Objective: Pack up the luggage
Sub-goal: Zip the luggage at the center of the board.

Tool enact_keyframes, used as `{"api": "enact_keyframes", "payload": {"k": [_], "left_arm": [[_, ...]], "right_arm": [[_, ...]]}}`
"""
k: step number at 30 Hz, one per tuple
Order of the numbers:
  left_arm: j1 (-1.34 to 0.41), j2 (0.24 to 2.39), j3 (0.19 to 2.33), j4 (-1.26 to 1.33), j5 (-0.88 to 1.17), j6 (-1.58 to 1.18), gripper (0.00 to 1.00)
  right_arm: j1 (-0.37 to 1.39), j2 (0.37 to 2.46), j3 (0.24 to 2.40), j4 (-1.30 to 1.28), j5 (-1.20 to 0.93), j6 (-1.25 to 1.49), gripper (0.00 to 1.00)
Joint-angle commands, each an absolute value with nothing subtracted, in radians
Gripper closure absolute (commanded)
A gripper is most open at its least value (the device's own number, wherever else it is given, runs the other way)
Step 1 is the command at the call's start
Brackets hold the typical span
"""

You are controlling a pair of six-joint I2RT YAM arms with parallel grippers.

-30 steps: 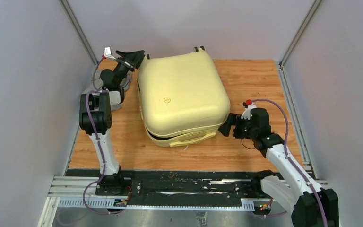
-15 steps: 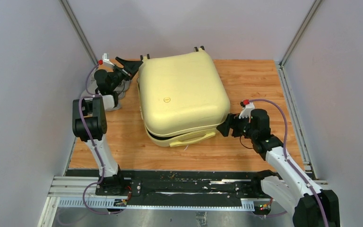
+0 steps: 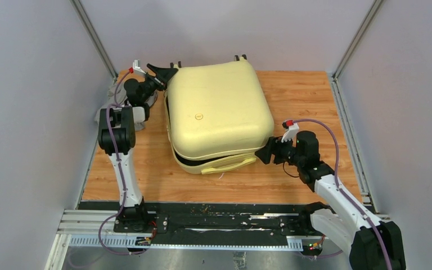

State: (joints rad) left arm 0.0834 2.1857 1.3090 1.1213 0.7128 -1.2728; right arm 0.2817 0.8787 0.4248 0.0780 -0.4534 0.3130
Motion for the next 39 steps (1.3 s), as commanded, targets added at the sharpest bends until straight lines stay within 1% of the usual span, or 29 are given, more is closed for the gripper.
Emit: {"api": "enact_keyframes", "payload": {"k": [1,8,9,11,17,22,30,37,39], "left_arm": [[0.010,2.259,1.396,1.149,0.758,-1.349,0.00],[0.011,2.322,1.485,1.242,0.735,-1.447,0.01],[0.011,2.322,1.490,1.259,0.730,-1.460,0.03],[0.011,2.324,1.506,1.278,0.726,-1.480,0.11],[-0.023,2.312,1.516,1.346,0.710,-1.531,0.30],[-0.033,2.289,1.489,1.367,0.697,-1.531,0.35],[-0.035,2.274,1.457,1.395,0.676,-1.540,0.42],[-0.040,2.251,1.441,1.402,0.646,-1.522,0.47],[-0.041,2.249,1.440,1.410,0.638,-1.525,0.50]], "right_arm": [[0.302,0.867,0.406,0.113,-0.473,0.284,0.27],[0.302,0.880,0.405,0.137,-0.462,0.258,0.33],[0.302,0.878,0.404,0.146,-0.464,0.256,0.34],[0.302,0.875,0.399,0.165,-0.479,0.256,0.36],[0.318,0.848,0.380,0.169,-0.488,0.259,0.45],[0.333,0.802,0.370,0.162,-0.446,0.277,0.49],[0.343,0.784,0.359,0.186,-0.385,0.308,0.60],[0.384,0.784,0.337,0.254,-0.344,0.366,0.64],[0.396,0.783,0.339,0.262,-0.337,0.382,0.64]]}}
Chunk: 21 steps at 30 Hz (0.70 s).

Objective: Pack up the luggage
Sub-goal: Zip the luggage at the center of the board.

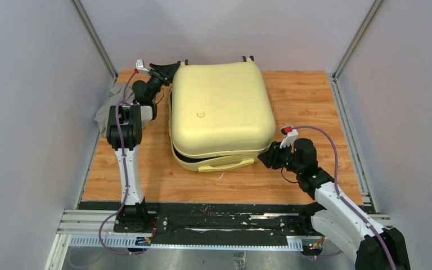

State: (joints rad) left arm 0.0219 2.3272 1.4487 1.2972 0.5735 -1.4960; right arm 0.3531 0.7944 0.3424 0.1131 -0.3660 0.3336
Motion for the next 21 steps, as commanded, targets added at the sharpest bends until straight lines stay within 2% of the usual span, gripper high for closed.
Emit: {"api": "enact_keyframes", "payload": {"k": [1,7,14,21], "left_arm": [[-0.041,2.247,1.438,1.414,0.636,-1.526,0.51],[-0.047,2.234,1.428,1.454,0.617,-1.543,0.60],[-0.050,2.217,1.411,1.466,0.598,-1.540,0.64],[-0.054,2.203,1.389,1.470,0.600,-1.537,0.68]], "right_arm": [[0.400,0.781,0.339,0.265,-0.335,0.390,0.64],[0.416,0.752,0.326,0.264,-0.302,0.413,0.69],[0.423,0.742,0.318,0.279,-0.308,0.424,0.82],[0.425,0.720,0.316,0.261,-0.307,0.421,0.89]]}}
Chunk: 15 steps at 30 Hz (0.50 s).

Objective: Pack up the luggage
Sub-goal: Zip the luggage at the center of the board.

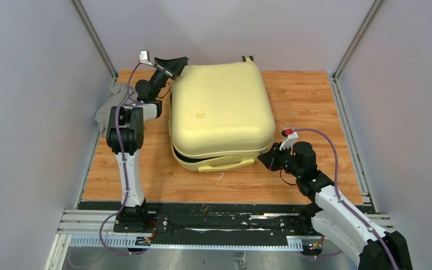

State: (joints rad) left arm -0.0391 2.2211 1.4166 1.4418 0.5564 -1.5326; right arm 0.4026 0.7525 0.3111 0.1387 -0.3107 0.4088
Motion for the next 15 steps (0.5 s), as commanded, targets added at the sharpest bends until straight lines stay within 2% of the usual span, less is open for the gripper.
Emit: {"api": "enact_keyframes", "payload": {"k": [1,4,6,8,13,14,15], "left_arm": [[-0.054,2.204,1.387,1.470,0.600,-1.536,0.69],[-0.053,2.198,1.383,1.463,0.611,-1.524,0.71],[-0.052,2.178,1.376,1.428,0.630,-1.494,0.71],[-0.037,2.146,1.368,1.365,0.657,-1.443,0.66],[0.033,2.031,1.332,1.037,0.702,-1.162,0.22],[0.042,2.016,1.329,0.982,0.710,-1.117,0.05],[0.047,1.997,1.332,0.906,0.720,-1.059,0.01]], "right_arm": [[0.425,0.716,0.316,0.258,-0.307,0.421,0.91],[0.426,0.705,0.314,0.255,-0.315,0.422,0.99],[0.427,0.699,0.318,0.240,-0.317,0.421,1.00],[0.427,0.690,0.327,0.206,-0.308,0.415,1.00],[0.427,0.665,0.337,0.161,-0.290,0.413,0.99],[0.427,0.666,0.339,0.157,-0.288,0.416,0.97],[0.428,0.670,0.341,0.151,-0.287,0.419,0.95]]}}
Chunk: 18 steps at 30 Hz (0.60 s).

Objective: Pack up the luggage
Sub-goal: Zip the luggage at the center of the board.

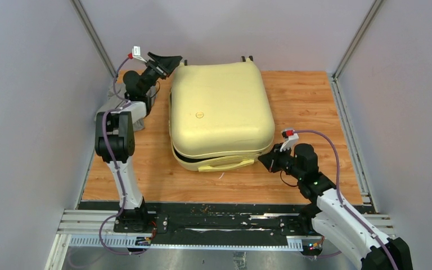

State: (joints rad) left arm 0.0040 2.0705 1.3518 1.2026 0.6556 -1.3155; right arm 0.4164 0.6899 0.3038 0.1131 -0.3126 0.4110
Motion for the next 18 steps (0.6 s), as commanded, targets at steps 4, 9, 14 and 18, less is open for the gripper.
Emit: {"api": "enact_keyframes", "payload": {"k": [4,9,14,18], "left_arm": [[0.049,1.919,1.326,0.630,0.703,-0.828,0.00],[0.037,1.743,1.354,0.262,0.549,-0.311,0.00],[0.031,1.701,1.371,0.151,0.513,0.099,0.00],[0.043,1.672,1.385,0.156,0.477,0.246,0.00]], "right_arm": [[0.425,0.691,0.360,0.124,-0.293,0.422,0.91],[0.426,0.692,0.374,0.086,-0.294,0.430,0.84],[0.425,0.679,0.407,0.007,-0.270,0.412,0.50],[0.425,0.658,0.445,-0.072,-0.210,0.417,0.00]]}}
